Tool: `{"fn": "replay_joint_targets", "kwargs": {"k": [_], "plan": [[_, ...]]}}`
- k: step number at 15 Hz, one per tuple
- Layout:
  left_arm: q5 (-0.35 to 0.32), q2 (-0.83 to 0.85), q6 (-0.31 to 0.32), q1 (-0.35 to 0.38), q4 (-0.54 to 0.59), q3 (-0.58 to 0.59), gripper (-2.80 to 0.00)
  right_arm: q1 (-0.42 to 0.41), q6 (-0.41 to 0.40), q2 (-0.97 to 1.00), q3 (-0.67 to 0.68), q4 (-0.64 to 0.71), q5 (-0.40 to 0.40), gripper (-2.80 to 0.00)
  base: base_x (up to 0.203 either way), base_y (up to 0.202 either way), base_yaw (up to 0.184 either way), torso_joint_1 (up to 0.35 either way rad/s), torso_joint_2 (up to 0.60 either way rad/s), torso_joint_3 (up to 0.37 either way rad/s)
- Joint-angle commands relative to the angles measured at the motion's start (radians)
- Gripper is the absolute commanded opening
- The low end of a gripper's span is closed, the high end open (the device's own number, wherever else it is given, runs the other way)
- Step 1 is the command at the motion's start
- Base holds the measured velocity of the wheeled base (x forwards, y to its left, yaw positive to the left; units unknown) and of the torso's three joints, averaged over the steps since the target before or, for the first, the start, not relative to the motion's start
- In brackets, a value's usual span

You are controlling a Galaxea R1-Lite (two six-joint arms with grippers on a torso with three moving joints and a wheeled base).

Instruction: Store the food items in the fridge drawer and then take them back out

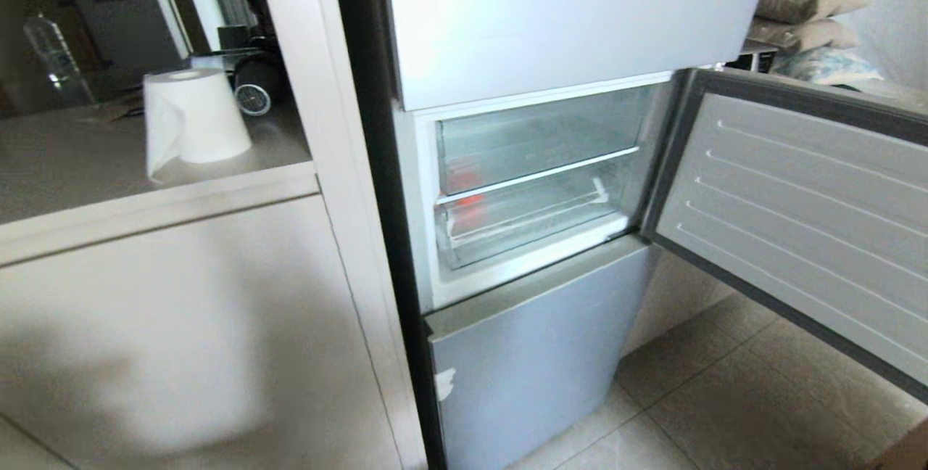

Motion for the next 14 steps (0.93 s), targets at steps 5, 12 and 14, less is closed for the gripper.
{"fn": "replay_joint_targets", "kwargs": {"k": [5,12,14], "plan": [[0.0,0.001,0.0,0.001,0.0,0.0,-2.8,0.0,-0.001,0.001,0.0,0.0,0.001,-2.8,0.0,-0.01,0.176,0.002,0.0,0.0],[0.0,0.001,0.0,0.001,0.0,0.0,-2.8,0.0,-0.001,0.001,0.0,0.0,0.001,-2.8,0.001,-0.006,0.167,0.003,0.0,0.001],[0.0,0.001,0.0,0.001,0.0,0.0,-2.8,0.0,-0.009,0.001,0.0,0.0,0.002,-2.8,0.001,-0.001,0.04,0.0,0.0,0.0]]}}
